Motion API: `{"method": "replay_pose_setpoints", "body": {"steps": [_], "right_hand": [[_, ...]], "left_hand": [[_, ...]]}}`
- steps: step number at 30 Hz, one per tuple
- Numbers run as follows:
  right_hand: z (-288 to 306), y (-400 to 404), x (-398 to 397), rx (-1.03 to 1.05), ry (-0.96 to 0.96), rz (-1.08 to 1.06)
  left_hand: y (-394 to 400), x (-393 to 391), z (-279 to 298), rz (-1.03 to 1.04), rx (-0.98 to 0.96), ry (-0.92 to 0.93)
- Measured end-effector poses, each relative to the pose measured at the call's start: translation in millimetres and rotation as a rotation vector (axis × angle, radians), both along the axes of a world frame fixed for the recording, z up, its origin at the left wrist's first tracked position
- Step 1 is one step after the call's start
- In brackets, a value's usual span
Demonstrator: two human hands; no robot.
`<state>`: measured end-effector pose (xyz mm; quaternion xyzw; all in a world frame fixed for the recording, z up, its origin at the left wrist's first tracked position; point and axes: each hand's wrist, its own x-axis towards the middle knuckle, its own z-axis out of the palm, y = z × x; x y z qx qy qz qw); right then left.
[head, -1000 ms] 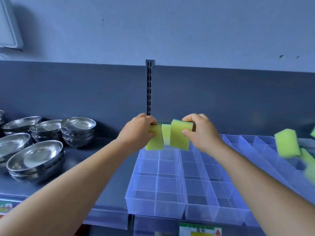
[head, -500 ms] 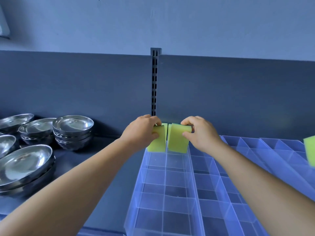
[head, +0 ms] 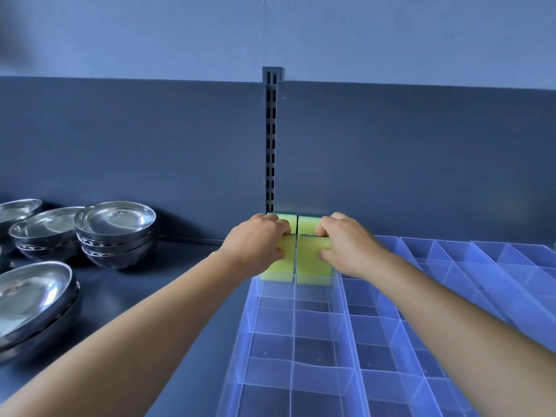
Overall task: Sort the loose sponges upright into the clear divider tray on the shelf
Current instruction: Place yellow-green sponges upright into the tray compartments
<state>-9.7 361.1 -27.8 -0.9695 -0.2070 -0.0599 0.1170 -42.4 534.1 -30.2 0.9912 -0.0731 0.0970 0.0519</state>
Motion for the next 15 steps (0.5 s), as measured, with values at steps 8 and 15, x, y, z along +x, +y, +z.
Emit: {"method": "replay_pose_setpoints", "body": {"steps": [8,15], "right_hand": [[16,-16,-34,-0.034,-0.05,-0.018],[24,-68,-78,-0.1,-0.071,-0.169]], "left_hand": [[-18,-25,18,-0.124,0.018,-0.127],[-71,-44,28,-0.273,0.024,-0.15]]}}
